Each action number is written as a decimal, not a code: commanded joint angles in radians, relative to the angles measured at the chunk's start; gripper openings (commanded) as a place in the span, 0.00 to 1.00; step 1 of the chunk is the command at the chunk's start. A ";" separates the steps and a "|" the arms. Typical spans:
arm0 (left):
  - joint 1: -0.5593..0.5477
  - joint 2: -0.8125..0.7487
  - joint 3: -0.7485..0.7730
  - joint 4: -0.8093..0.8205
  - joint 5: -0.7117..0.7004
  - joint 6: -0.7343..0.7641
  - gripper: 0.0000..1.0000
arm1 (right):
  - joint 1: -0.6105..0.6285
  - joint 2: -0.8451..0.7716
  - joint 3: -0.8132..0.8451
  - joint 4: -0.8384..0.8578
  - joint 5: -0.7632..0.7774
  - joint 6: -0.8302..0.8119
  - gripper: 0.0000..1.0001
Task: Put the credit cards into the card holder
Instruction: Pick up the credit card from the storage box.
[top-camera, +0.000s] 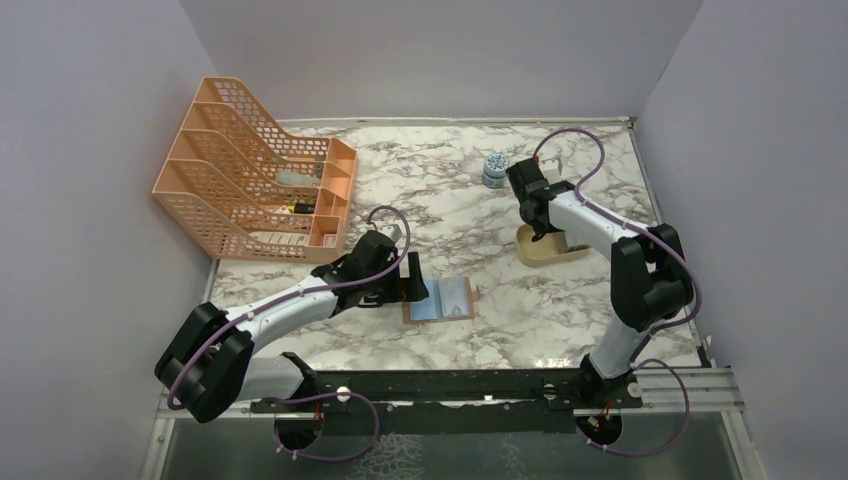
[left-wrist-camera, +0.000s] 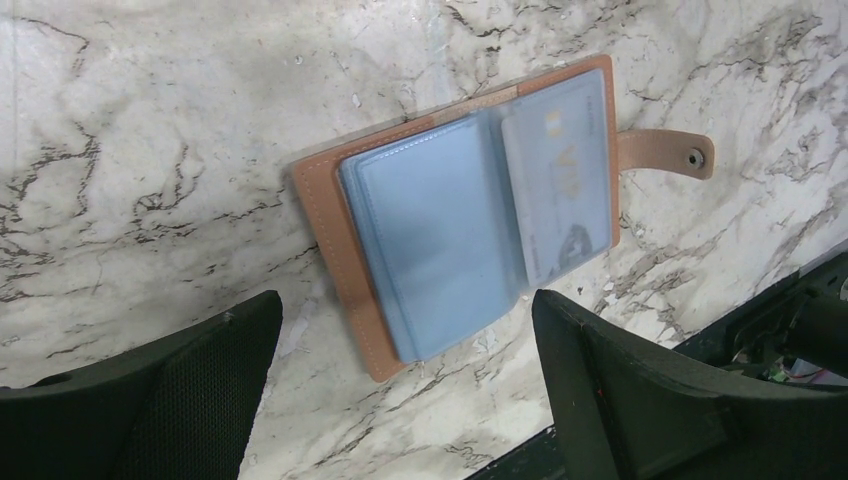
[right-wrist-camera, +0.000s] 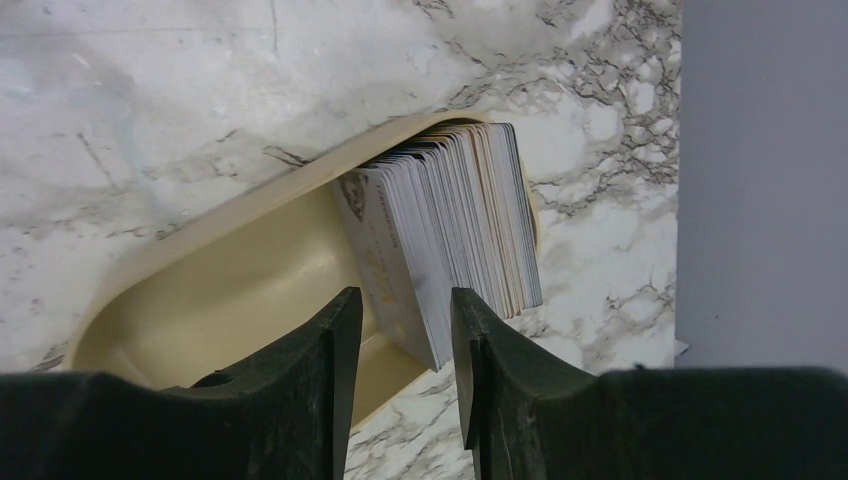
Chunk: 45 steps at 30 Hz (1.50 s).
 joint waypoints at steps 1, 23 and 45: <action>0.006 -0.017 -0.023 0.049 0.039 0.014 0.98 | -0.007 0.047 0.044 -0.031 0.130 -0.010 0.40; 0.016 -0.012 -0.036 0.074 0.072 0.005 0.98 | -0.044 0.089 0.030 0.003 0.085 -0.029 0.39; 0.018 0.016 -0.036 0.107 0.109 0.000 0.97 | -0.044 0.079 0.048 -0.025 0.098 -0.007 0.25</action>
